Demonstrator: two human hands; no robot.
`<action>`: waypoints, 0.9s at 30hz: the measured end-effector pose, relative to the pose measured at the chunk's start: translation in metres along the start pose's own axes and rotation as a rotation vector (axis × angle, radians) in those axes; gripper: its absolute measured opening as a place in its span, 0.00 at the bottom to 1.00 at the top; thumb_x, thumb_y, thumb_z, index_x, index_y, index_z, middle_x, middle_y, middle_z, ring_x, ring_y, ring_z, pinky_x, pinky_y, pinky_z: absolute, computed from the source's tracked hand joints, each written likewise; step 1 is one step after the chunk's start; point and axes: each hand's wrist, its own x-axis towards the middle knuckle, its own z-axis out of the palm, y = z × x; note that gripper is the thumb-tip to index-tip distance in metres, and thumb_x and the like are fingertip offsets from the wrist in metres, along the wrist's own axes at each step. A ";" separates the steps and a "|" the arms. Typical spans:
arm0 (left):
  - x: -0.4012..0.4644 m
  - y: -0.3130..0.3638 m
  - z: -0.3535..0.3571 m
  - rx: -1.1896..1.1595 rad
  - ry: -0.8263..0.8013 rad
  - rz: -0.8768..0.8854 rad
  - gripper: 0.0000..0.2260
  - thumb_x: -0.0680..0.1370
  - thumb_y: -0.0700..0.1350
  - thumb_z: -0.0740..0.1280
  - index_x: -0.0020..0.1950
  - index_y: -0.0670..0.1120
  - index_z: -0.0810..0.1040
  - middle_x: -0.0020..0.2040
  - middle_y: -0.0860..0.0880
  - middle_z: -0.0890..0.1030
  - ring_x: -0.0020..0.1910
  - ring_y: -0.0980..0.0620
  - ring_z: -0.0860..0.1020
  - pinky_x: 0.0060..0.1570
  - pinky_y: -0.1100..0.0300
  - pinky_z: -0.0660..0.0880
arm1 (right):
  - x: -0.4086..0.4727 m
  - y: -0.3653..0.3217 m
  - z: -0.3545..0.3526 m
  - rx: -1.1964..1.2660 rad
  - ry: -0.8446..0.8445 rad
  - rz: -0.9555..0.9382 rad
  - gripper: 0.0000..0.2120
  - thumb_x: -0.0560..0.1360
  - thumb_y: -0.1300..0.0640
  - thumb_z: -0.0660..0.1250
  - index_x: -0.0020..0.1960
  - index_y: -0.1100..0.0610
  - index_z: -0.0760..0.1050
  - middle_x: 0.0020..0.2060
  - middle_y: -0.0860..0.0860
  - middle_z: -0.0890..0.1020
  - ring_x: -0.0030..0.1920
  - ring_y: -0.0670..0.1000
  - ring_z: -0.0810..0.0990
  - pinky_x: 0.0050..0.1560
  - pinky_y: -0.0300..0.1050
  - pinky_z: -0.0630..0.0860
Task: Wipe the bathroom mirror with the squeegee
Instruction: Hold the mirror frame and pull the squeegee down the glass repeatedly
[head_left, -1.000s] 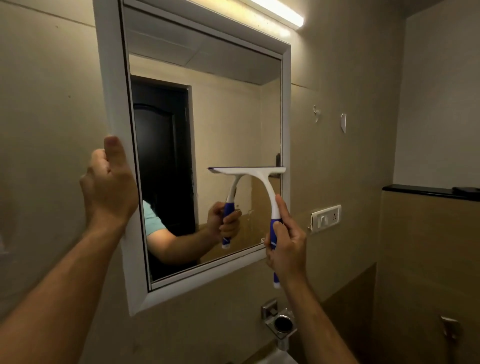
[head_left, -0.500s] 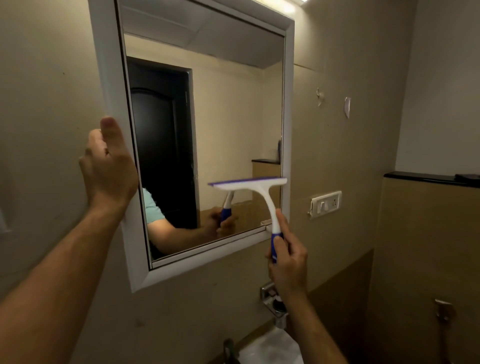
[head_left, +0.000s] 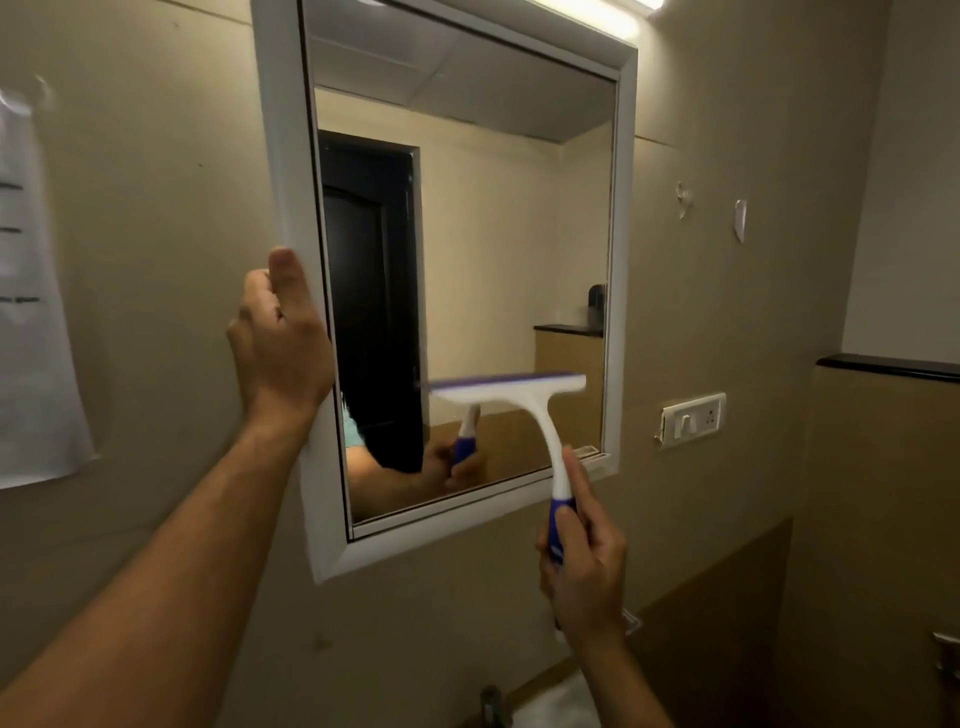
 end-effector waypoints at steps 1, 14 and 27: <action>-0.001 0.001 0.000 0.000 -0.003 -0.002 0.19 0.84 0.56 0.47 0.50 0.45 0.71 0.39 0.48 0.71 0.40 0.54 0.66 0.37 0.65 0.57 | 0.010 -0.014 0.008 0.018 -0.026 -0.038 0.21 0.78 0.54 0.57 0.66 0.33 0.71 0.36 0.54 0.77 0.28 0.49 0.68 0.25 0.38 0.69; -0.002 0.007 -0.003 -0.016 -0.053 -0.018 0.15 0.84 0.54 0.48 0.44 0.49 0.68 0.34 0.55 0.66 0.28 0.75 0.69 0.30 0.81 0.64 | 0.019 -0.038 0.053 0.040 -0.070 -0.077 0.23 0.82 0.57 0.56 0.68 0.32 0.67 0.38 0.55 0.77 0.30 0.49 0.70 0.26 0.38 0.70; -0.004 0.004 -0.005 -0.069 -0.080 -0.029 0.15 0.84 0.57 0.47 0.43 0.55 0.67 0.35 0.56 0.68 0.32 0.63 0.68 0.29 0.79 0.66 | 0.033 -0.077 0.065 0.187 -0.147 0.037 0.18 0.80 0.62 0.57 0.64 0.43 0.66 0.38 0.55 0.77 0.27 0.48 0.71 0.23 0.39 0.67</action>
